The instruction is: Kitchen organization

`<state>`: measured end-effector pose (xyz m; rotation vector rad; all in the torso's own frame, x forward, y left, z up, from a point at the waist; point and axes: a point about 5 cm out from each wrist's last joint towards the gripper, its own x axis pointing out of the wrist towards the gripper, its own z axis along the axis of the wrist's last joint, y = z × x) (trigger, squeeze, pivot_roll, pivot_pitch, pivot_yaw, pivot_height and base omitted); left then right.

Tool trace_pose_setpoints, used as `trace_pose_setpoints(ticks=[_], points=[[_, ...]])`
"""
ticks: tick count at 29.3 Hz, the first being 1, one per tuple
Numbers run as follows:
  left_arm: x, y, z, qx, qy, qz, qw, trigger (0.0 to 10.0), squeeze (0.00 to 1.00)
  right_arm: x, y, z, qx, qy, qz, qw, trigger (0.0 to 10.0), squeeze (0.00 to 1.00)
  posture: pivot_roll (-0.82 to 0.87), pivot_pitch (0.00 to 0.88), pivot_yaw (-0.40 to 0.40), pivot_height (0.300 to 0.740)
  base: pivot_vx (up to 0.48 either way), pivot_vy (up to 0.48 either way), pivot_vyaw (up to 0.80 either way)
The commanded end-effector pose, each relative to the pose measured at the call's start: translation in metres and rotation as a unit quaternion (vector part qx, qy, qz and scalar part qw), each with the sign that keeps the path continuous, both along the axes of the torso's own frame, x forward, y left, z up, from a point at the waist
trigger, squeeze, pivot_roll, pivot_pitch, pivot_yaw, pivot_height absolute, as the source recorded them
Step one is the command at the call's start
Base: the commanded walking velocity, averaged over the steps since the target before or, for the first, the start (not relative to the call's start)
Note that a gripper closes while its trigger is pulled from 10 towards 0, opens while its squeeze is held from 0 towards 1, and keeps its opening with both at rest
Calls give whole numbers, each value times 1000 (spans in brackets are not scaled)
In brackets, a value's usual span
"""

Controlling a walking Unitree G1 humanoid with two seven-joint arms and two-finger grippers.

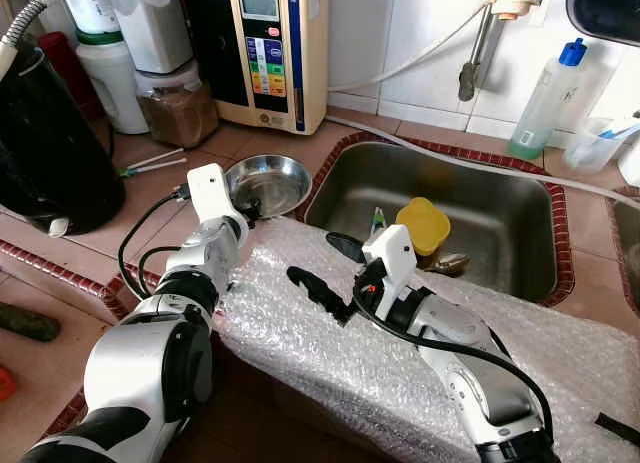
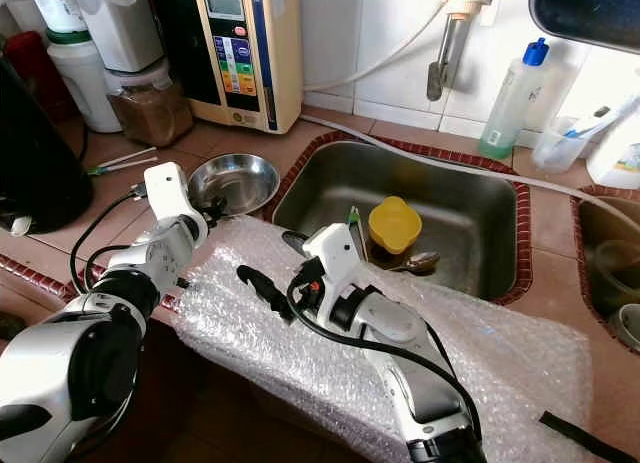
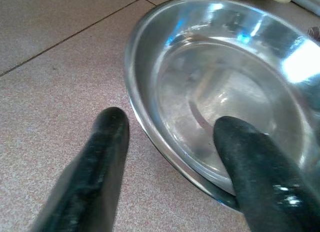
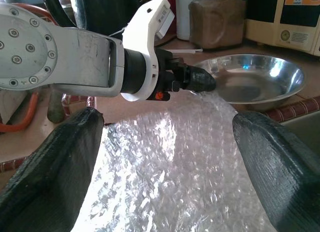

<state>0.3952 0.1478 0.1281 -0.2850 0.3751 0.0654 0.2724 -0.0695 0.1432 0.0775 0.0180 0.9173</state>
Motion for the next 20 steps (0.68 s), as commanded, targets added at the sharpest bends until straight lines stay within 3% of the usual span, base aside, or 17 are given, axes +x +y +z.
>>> trace_pose_setpoints(ticks=[1, 10, 20], points=[[0, 4, -1, 10, 15, 2, 1000, 0, 0, 2, 0, 4, -1, -9, -5, 1000, 10000, 369, -37, 0, 94, 740, 0, 0, 0], [-1, 8, -2, 9, 20, 7, 1000, 0, 0, 5, -1, 4, -2, -12, -11, 1000, 10000, 373, -29, 0, 97, 740, 0, 0, 0], [-7, 38, -10, 23, 32, 40, 998, 0, 0, 11, -2, 2, -7, -14, -15, 1000, 10000, 376, 10, 0, 91, 740, 0, 0, 0]])
